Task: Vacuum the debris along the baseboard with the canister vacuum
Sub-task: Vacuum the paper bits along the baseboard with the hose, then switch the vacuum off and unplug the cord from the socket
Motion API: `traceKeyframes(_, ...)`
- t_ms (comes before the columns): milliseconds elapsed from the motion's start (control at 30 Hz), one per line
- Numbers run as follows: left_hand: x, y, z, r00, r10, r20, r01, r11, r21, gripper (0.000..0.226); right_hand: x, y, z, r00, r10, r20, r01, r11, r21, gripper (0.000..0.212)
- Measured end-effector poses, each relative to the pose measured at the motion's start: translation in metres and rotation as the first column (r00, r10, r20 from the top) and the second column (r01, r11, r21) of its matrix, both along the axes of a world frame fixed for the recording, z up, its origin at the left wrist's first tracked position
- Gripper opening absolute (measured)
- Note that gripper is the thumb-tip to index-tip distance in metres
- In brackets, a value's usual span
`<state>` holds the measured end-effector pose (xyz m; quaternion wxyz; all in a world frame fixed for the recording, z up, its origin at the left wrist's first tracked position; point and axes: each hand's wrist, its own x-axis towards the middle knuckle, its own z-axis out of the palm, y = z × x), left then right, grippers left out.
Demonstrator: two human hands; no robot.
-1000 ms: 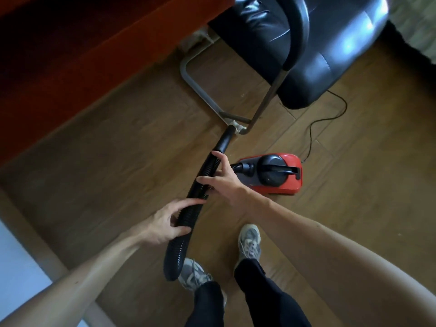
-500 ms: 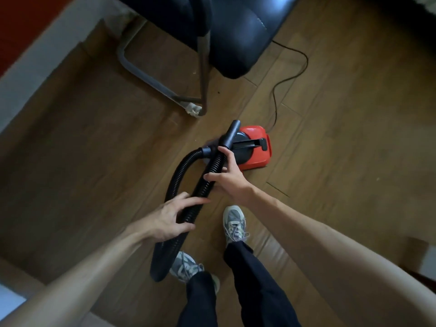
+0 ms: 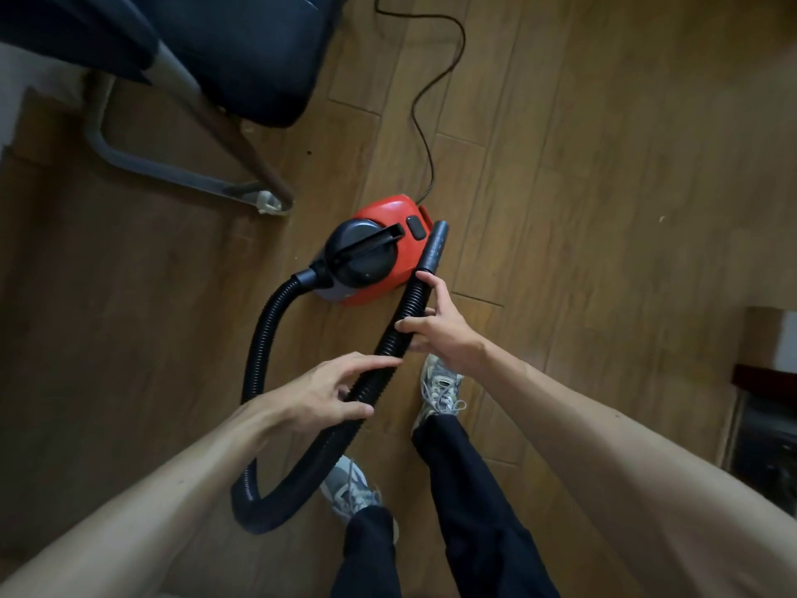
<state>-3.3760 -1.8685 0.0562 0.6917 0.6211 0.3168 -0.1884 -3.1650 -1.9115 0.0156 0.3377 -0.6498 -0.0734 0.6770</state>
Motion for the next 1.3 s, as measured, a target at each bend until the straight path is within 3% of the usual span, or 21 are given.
traceKeyframes(333, 0.082, 0.013, -0.034, 0.995, -0.072, -0.064, 0.06, 0.983, -0.172, 0.071, 0.078, 0.001, -0.04, 0.995, 0.041, -0.09, -0.045, 0.998, -0.043, 0.085)
traceKeyframes(467, 0.112, 0.019, -0.048, 0.994, -0.035, -0.1, 0.007, 0.962, -0.271, 0.072, 0.105, 0.002, -0.059, 0.994, 0.012, -0.109, -0.021, 0.997, -0.078, 0.086)
traceKeyframes(667, 0.14, 0.026, -0.075, 0.989, -0.066, -0.133, 0.021, 0.949, -0.315, 0.071, 0.132, 0.0, -0.083, 0.994, 0.01, -0.111, -0.025, 0.99, -0.141, 0.084)
traceKeyframes(800, 0.153, 0.033, -0.09, 0.976, -0.14, -0.165, 0.096, 0.964, -0.248, 0.07, 0.145, 0.001, -0.102, 0.993, 0.055, -0.107, -0.076, 0.976, -0.202, 0.084)
traceKeyframes(867, 0.154, 0.035, -0.101, 0.959, -0.227, -0.168, 0.203, 0.967, -0.152, 0.071, 0.149, 0.006, -0.112, 0.982, 0.171, -0.075, -0.184, 0.953, -0.242, 0.084)
traceKeyframes(967, 0.152, 0.038, -0.116, 0.934, -0.286, -0.216, 0.268, 0.957, -0.111, 0.069, 0.152, 0.024, -0.132, 0.856, 0.515, 0.05, -0.476, 0.822, -0.313, 0.091)
traceKeyframes(1067, 0.15, 0.04, -0.131, 0.927, -0.292, -0.236, 0.27, 0.955, -0.119, 0.069, 0.145, 0.052, -0.146, 0.514, 0.813, 0.274, -0.731, 0.583, -0.356, 0.097)
traceKeyframes(1133, 0.148, 0.039, -0.141, 0.925, -0.296, -0.239, 0.273, 0.954, -0.124, 0.07, 0.134, 0.072, -0.153, 0.401, 0.841, 0.364, -0.802, 0.514, -0.304, 0.096)
traceKeyframes(1300, 0.145, 0.042, -0.156, 0.912, -0.335, -0.235, 0.313, 0.941, -0.126, 0.07, 0.104, 0.111, -0.182, 0.295, 0.851, 0.435, -0.867, 0.43, -0.253, 0.099)
